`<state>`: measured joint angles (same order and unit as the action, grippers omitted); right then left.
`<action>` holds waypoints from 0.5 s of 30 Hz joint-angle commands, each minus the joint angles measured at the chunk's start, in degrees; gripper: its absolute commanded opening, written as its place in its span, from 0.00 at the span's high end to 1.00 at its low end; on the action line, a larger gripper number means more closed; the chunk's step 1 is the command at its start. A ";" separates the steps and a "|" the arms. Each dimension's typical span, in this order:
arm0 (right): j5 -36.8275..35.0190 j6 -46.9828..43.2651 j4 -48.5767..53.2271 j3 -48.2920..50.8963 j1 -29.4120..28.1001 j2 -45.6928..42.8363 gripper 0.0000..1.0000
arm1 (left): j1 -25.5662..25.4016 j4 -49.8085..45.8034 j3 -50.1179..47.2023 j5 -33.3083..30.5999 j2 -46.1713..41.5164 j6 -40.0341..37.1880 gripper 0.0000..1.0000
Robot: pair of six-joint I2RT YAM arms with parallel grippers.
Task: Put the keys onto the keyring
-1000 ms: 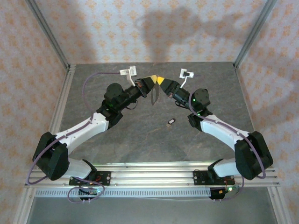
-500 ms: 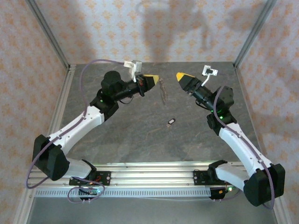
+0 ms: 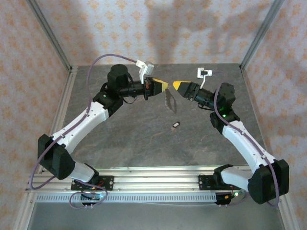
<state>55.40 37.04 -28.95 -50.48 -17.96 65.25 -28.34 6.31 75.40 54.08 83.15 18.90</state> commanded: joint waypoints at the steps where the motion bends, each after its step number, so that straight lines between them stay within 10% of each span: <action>1: 2.48 0.33 -4.26 -2.08 -1.01 0.33 0.60 | 0.29 0.28 3.05 3.04 -0.01 -1.21 1.00; 15: 1.65 0.38 -6.22 -1.64 -3.47 2.11 0.73 | 0.35 0.64 3.88 3.81 0.65 -0.79 1.00</action>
<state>56.42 37.47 -31.44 -50.50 -20.88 67.13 -28.34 5.74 76.90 55.77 83.55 18.92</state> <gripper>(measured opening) 0.274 0.047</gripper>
